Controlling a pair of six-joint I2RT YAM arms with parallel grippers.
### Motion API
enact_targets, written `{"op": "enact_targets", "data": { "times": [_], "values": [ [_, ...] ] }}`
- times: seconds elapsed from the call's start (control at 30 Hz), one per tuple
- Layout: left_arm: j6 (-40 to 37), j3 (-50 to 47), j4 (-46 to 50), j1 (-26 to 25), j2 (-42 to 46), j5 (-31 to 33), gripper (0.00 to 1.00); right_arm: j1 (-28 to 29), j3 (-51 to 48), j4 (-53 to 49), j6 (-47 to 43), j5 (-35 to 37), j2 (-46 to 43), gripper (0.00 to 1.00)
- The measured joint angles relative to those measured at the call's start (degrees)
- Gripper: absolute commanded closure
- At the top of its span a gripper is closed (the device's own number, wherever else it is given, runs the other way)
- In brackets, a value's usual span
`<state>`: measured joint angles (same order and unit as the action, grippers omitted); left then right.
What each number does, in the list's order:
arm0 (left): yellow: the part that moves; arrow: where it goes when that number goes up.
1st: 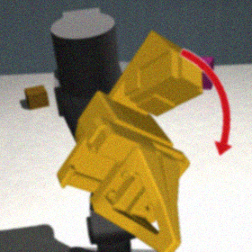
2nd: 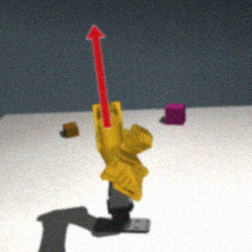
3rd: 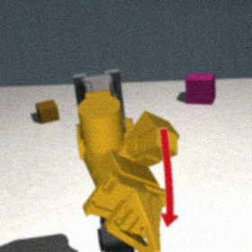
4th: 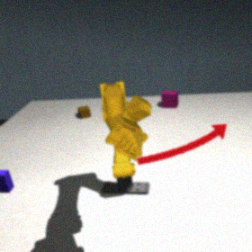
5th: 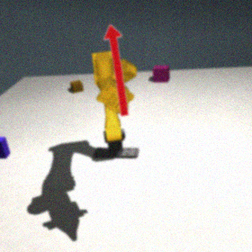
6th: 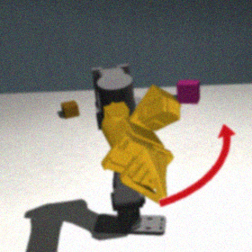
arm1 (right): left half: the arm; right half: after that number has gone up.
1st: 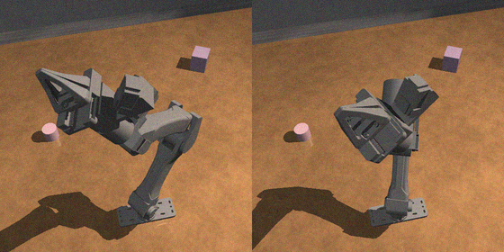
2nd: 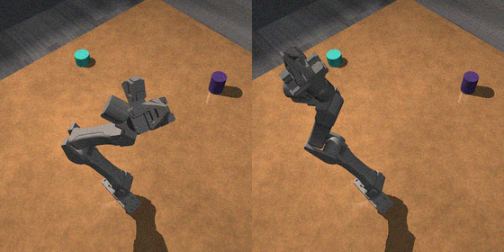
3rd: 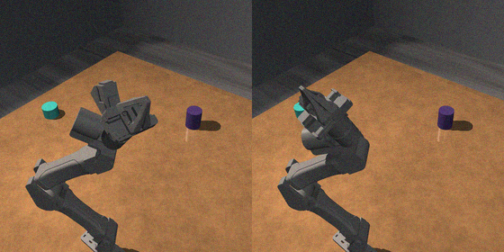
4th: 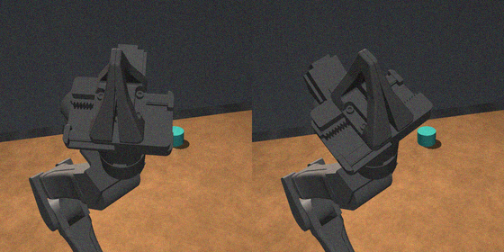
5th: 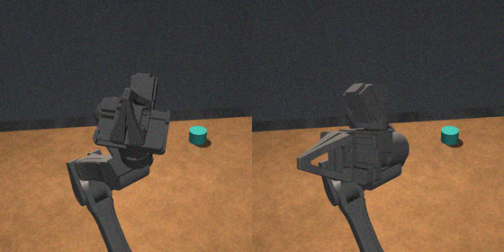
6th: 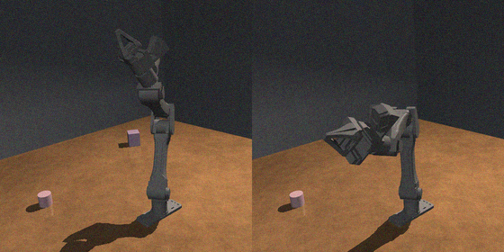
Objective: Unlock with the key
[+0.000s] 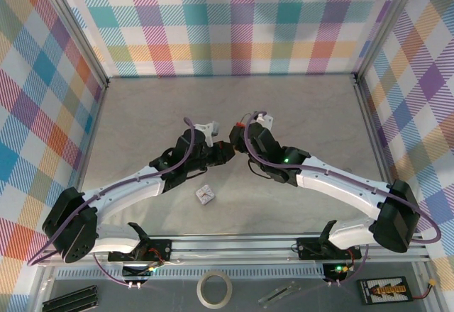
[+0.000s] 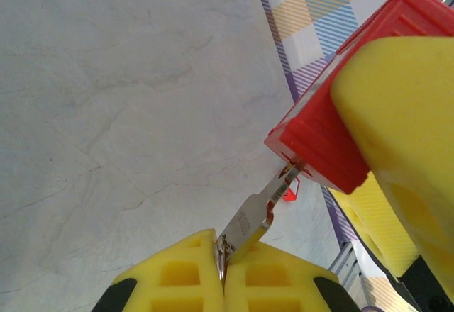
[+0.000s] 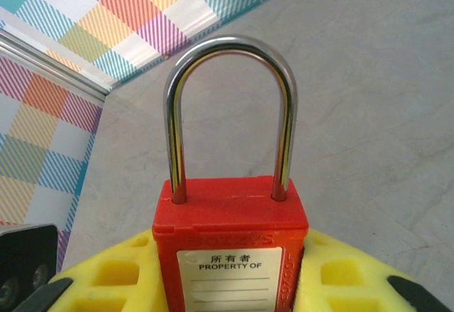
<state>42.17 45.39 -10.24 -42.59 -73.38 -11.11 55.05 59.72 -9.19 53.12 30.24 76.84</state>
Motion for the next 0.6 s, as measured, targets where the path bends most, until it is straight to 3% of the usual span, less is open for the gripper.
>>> {"op": "enact_targets", "data": {
  "times": [0.43, 0.6],
  "values": [
    [1.0, 2.3, 0.2, 1.5, -2.4, -1.9, 1.00, 0.1, 0.2, 0.7, 0.3, 0.6, 1.3, 1.00],
    [-3.6, 1.4, -1.9, -0.3, -2.1, -0.9, 1.00, -2.0, 1.3, -1.9, 0.9, -3.2, 0.4, 1.00]
  ]
}}
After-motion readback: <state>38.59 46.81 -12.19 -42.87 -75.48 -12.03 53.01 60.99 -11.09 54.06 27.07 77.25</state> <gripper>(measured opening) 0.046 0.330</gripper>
